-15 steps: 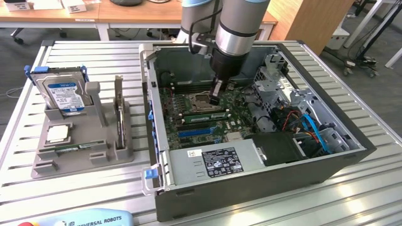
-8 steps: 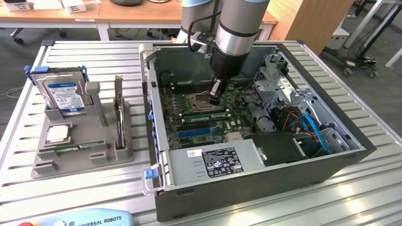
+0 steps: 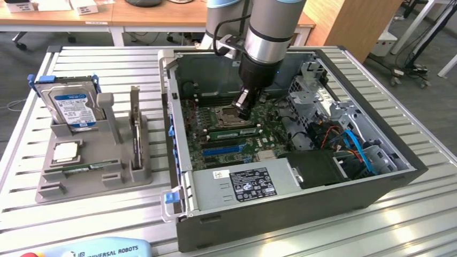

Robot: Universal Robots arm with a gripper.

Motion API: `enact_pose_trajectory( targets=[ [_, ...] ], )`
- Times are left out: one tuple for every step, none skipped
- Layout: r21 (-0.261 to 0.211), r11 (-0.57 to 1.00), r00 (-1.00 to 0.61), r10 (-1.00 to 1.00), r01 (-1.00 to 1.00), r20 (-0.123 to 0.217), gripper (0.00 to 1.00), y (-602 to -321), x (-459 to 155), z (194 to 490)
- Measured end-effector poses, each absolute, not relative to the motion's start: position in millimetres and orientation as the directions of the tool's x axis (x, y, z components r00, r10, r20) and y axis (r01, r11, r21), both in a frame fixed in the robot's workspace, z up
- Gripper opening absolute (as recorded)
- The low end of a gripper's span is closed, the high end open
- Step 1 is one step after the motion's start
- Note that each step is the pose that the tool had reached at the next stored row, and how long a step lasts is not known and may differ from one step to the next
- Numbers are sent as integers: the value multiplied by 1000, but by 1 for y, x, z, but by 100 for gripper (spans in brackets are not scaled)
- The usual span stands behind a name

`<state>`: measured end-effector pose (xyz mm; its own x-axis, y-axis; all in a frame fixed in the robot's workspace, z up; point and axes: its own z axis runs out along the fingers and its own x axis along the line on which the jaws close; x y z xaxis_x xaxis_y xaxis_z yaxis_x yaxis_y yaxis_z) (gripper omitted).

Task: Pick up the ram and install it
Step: 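Press down the ram until it locks into place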

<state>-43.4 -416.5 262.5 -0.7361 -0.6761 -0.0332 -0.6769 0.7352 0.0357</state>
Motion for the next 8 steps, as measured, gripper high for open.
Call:
enact_pose_trajectory(
  targets=[
    [36, 746, -747, -664, -665, -33, 10, -417, -43, 262],
    [35, 757, -757, -652, -653, -33, 10, -416, -43, 262],
    [35, 767, -768, -639, -640, -33, 10, -416, -43, 262],
    [35, 778, -779, -627, -628, -32, 10, -417, -43, 262],
    [35, 788, -789, -613, -614, -32, 10, -416, -43, 262],
    [35, 798, -799, -600, -601, -32, 10, -416, -43, 262],
    [35, 808, -809, -587, -587, -32, 10, -416, -43, 262],
    [35, 819, -819, -572, -573, -32, 10, -416, -43, 262]
  ],
)
